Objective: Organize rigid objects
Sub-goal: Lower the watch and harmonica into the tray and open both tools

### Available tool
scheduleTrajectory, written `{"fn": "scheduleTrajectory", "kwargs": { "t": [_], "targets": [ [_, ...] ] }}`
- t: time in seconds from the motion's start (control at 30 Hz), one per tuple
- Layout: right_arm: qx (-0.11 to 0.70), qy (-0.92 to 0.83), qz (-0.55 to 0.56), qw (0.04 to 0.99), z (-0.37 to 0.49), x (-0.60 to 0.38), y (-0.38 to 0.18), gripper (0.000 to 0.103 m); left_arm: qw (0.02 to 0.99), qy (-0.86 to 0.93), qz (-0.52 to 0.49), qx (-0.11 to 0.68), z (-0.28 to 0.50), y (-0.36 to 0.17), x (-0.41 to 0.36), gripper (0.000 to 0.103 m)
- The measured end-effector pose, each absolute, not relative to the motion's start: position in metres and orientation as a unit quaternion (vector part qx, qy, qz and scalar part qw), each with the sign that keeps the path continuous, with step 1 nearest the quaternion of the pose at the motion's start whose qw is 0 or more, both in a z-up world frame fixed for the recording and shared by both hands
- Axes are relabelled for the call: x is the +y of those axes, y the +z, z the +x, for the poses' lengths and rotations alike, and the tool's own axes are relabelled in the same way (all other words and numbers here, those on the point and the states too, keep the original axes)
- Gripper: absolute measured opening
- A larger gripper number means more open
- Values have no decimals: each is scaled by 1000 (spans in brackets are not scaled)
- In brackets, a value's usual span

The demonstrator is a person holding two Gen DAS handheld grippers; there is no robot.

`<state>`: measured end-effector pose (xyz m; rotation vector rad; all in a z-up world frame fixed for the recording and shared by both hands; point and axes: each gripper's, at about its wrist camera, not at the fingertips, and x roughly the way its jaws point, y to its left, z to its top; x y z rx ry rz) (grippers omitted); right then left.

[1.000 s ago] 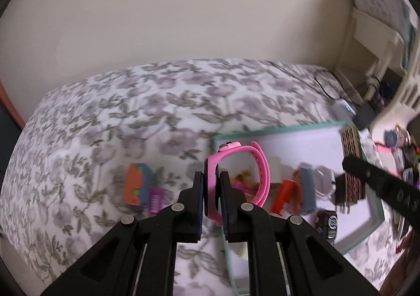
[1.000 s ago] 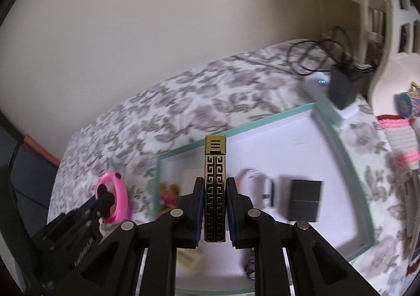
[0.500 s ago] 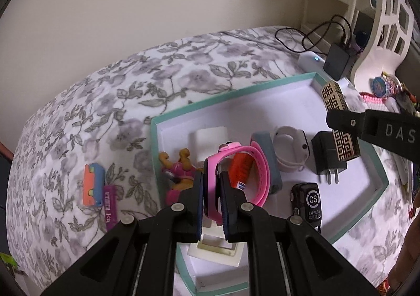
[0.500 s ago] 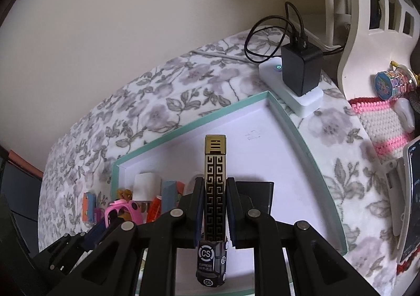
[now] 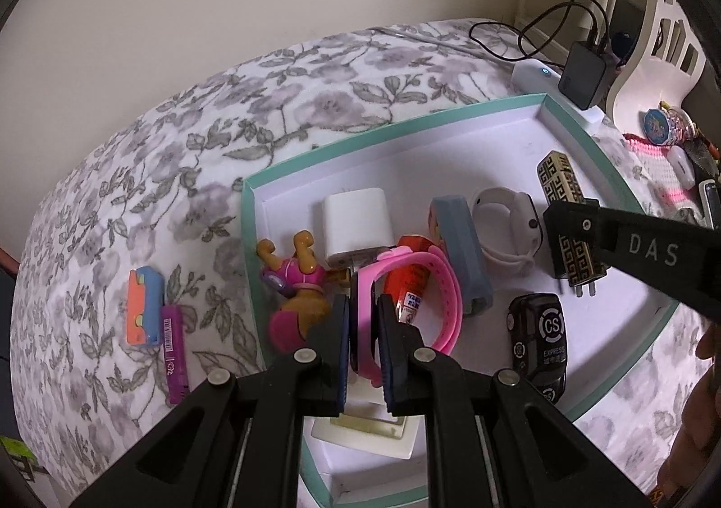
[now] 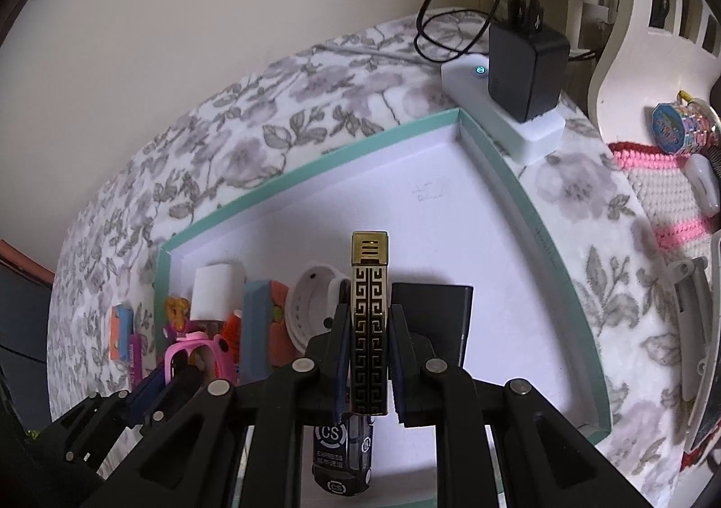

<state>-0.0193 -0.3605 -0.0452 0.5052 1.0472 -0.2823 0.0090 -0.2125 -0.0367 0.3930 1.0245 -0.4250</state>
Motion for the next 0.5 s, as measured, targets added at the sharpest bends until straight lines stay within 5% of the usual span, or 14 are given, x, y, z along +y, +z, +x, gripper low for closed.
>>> {"fn": "scheduleTrajectory", "kwargs": {
  "t": [0.5],
  "targets": [
    [495,-129,221,830,-17,-354,-43,19,826,-207,180,491,10,-40,-212,13]
  ]
}}
